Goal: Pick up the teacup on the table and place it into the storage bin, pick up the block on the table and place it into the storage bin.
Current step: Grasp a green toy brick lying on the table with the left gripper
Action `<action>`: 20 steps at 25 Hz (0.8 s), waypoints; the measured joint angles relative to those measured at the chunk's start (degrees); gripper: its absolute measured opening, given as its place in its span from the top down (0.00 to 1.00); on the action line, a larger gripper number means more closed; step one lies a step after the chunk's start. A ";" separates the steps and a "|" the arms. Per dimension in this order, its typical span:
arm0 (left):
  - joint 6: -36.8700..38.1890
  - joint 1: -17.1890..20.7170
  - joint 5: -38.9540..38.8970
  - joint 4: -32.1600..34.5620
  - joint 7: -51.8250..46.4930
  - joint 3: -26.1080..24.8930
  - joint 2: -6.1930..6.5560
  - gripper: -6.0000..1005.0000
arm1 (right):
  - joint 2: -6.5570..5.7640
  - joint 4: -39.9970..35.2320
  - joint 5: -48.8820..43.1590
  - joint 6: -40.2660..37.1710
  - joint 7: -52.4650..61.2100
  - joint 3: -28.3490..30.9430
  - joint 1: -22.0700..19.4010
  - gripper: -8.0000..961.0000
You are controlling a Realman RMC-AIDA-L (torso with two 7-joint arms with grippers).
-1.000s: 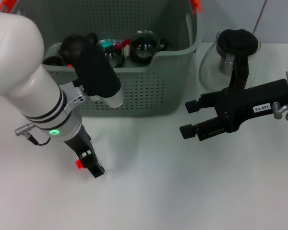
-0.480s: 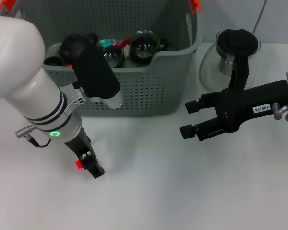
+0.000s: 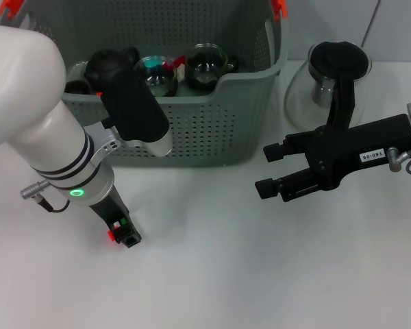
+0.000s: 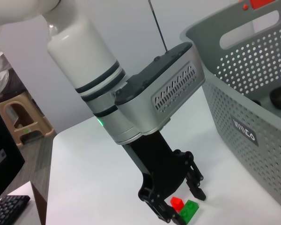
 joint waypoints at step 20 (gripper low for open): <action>7.63 -1.93 -0.38 -4.51 -0.24 -4.71 0.09 0.59 | 0.00 0.00 0.11 -0.27 -0.86 1.01 -0.75 0.02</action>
